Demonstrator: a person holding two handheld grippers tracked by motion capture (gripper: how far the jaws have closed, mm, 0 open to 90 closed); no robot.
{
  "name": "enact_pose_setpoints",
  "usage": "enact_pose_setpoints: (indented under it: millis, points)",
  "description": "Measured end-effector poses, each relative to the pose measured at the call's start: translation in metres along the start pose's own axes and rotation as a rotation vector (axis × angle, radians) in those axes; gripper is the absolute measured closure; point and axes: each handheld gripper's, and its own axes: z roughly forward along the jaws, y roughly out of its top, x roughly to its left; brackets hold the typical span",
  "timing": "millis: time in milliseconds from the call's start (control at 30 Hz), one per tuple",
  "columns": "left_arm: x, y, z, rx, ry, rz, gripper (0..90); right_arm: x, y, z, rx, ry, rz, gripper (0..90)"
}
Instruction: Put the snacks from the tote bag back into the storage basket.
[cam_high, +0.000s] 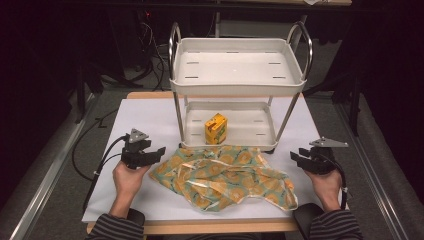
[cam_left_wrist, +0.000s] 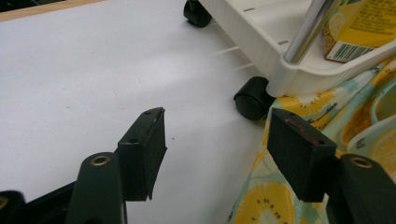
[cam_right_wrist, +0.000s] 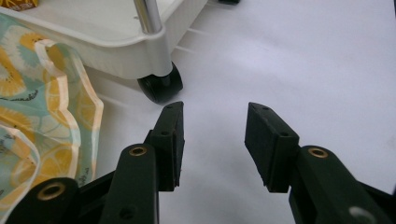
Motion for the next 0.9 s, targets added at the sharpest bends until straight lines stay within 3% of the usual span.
enact_pose_setpoints:
  millis: [200,400,733,900]
  points:
    - [0.005,-0.001,0.003,0.003,0.018,-0.012,37.4,0.0,-0.002,0.005,0.027,-0.009,-0.014,58.2]
    - [0.01,-0.001,0.005,0.01,0.037,-0.019,37.3,-0.005,-0.005,0.01,0.058,-0.003,0.012,58.1]
    - [0.018,-0.006,0.014,0.074,0.073,-0.004,36.8,-0.01,-0.004,0.019,0.093,-0.004,0.018,55.3]
    - [0.021,-0.01,0.018,0.099,0.104,0.014,36.0,-0.015,-0.008,0.027,0.132,0.018,0.029,48.4]
